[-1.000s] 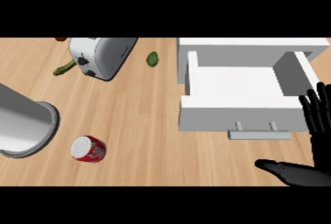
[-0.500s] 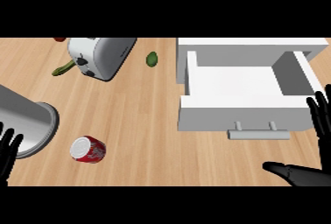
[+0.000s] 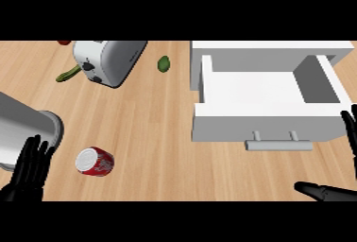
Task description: Pick up the can, place it into the drawer and close the drawer
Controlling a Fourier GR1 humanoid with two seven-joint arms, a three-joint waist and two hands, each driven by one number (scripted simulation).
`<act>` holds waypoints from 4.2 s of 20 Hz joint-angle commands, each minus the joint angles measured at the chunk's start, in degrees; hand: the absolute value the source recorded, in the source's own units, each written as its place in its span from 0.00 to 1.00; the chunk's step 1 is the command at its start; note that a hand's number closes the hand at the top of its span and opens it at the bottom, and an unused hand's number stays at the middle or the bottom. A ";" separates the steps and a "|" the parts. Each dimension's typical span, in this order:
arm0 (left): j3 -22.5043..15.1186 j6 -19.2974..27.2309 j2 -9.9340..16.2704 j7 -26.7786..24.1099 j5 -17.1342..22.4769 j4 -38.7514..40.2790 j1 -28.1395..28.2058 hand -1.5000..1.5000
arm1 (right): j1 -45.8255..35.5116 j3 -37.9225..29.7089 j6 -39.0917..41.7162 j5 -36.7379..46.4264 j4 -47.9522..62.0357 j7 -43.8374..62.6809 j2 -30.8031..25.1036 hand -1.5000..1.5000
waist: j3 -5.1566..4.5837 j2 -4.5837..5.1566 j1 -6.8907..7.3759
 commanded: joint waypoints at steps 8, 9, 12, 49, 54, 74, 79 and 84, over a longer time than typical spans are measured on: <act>-3.79 6.59 -0.23 -15.53 -1.99 15.05 3.04 0.00 | 3.18 -2.68 2.97 -2.06 -3.33 1.17 -0.78 0.00 | 0.01 -0.02 -0.02; -3.16 7.67 -0.23 -11.59 -1.51 16.76 -2.94 0.00 | 0.42 -1.25 0.92 0.39 -2.05 0.71 0.61 0.00 | 0.01 0.02 -0.03; -2.33 8.24 -0.23 -12.75 -2.37 20.67 -3.43 0.00 | 1.69 -1.87 1.07 -0.75 -6.55 4.06 0.51 0.00 | 0.01 0.01 -0.08; 6.77 -2.95 7.01 -35.77 4.20 70.80 -30.66 0.00 | 0.72 -5.60 4.61 0.68 -9.20 7.50 1.53 0.00 | 0.00 0.02 -0.17; 6.09 -4.06 4.42 -37.71 4.95 73.79 -34.16 1.00 | -3.11 -7.39 3.27 -1.42 -9.77 12.13 -0.49 0.00 | -0.01 0.03 -0.20; 7.45 -0.80 2.70 -36.93 5.55 87.44 -58.67 1.00 | -2.24 -8.14 3.89 0.22 -8.70 7.48 0.78 0.00 | -0.01 0.14 -0.63; 2.15 2.45 0.15 -26.28 4.48 74.69 -58.87 1.00 | -0.73 -7.14 3.90 1.27 -10.86 8.66 1.27 0.00 | 0.05 -0.21 -0.01; -3.52 6.65 -0.20 -16.29 7.25 66.87 -63.45 1.00 | -3.87 -7.98 3.17 0.80 -10.45 11.53 -0.54 0.00 | 0.04 -0.21 -0.07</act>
